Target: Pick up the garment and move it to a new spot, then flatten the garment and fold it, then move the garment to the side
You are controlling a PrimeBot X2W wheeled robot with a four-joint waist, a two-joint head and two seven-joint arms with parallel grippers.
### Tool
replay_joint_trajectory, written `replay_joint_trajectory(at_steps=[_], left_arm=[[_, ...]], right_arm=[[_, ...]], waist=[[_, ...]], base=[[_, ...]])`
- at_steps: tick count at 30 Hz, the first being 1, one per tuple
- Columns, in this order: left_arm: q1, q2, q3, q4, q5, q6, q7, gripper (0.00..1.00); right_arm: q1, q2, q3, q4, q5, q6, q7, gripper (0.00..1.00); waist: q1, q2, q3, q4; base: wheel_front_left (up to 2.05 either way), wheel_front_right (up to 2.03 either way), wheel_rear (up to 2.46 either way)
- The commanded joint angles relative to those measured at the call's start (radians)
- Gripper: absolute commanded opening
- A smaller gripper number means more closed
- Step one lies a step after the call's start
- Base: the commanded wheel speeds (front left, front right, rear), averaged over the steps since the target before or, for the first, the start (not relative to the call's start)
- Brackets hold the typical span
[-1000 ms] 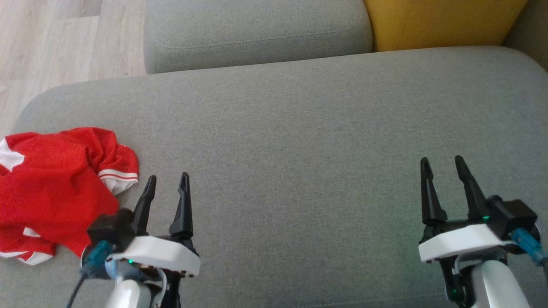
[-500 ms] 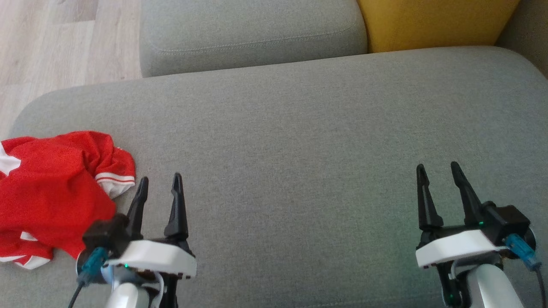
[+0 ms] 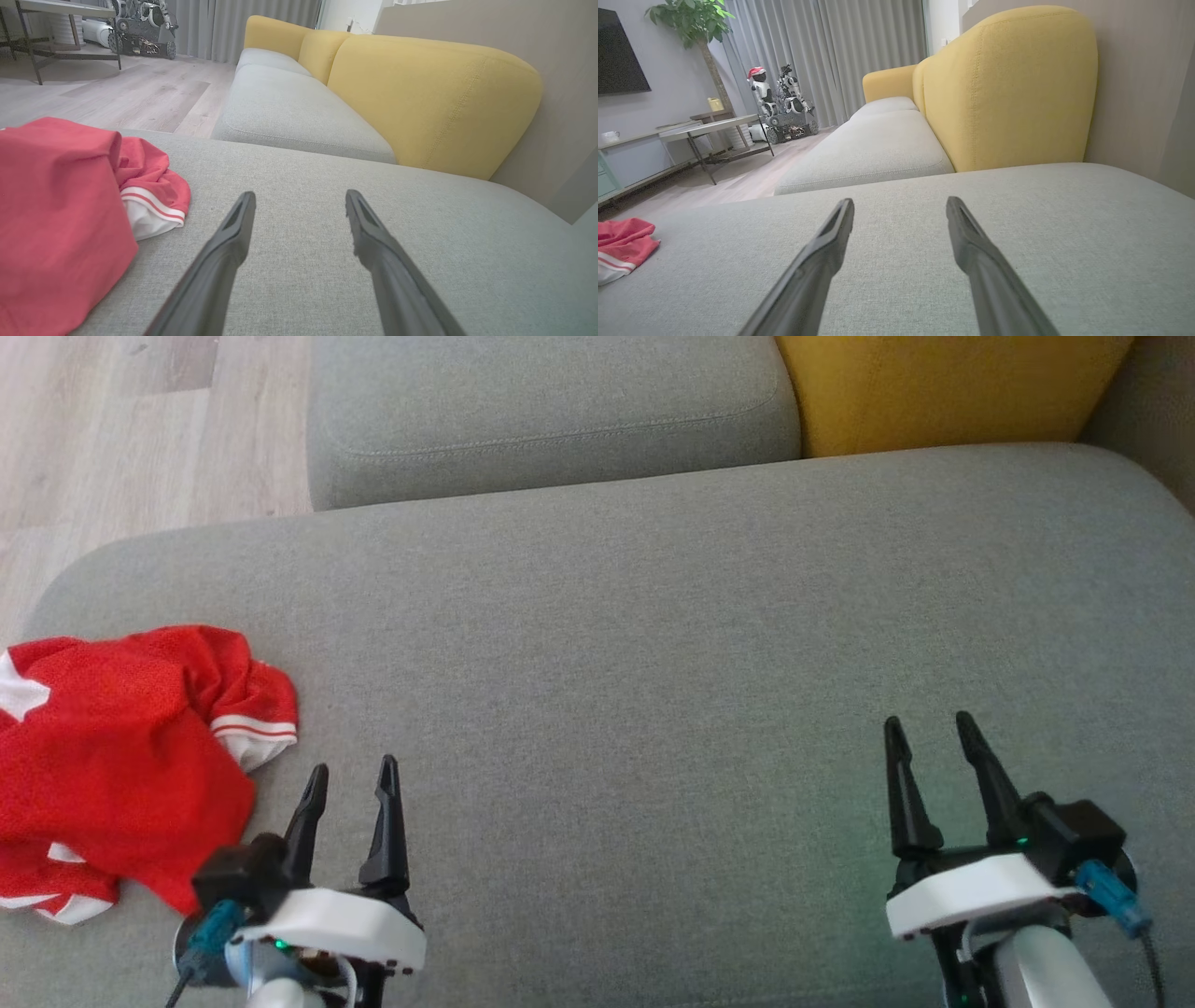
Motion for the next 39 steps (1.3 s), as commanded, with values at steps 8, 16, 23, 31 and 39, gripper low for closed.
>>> replay_joint_trajectory(at_steps=[8, 16, 23, 31, 39], left_arm=[[-0.042, -0.001, 0.026, -0.021, -0.045, 0.014, -0.012, 1.0], [-0.046, -0.001, 0.027, -0.024, -0.059, 0.016, -0.012, 1.0], [-0.054, -0.001, 0.032, -0.03, -0.058, 0.022, -0.012, 1.0], [-0.05, -0.001, 0.047, -0.039, -0.051, 0.033, -0.012, 1.0], [-0.037, -0.001, 0.089, -0.053, -0.037, 0.039, -0.012, 1.0]], right_arm=[[-0.039, -0.009, 0.05, 0.009, 0.013, -0.001, -0.012, 1.0], [-0.043, -0.009, 0.055, 0.021, 0.01, -0.001, -0.012, 1.0], [-0.04, -0.009, 0.077, 0.021, 0.005, -0.001, -0.012, 1.0], [-0.025, -0.009, 0.106, 0.019, 0.009, -0.001, -0.012, 1.0], [-0.016, -0.009, 0.146, 0.022, 0.018, -0.001, -0.012, 1.0]], waist=[[0.0, -0.0001, -0.003, -0.002], [0.0, -0.0001, -0.005, 0.0], [0.0, -0.0001, -0.007, 0.041], [0.0, -0.0001, -0.018, 0.153], [0.0, -0.0001, -0.029, 0.273]], base=[[0.0, 0.0, 0.0], [0.0, 0.0, 0.0], [0.0, 0.0, 0.0], [0.0, 0.0, 0.0], [0.0, 0.0, 0.0]])
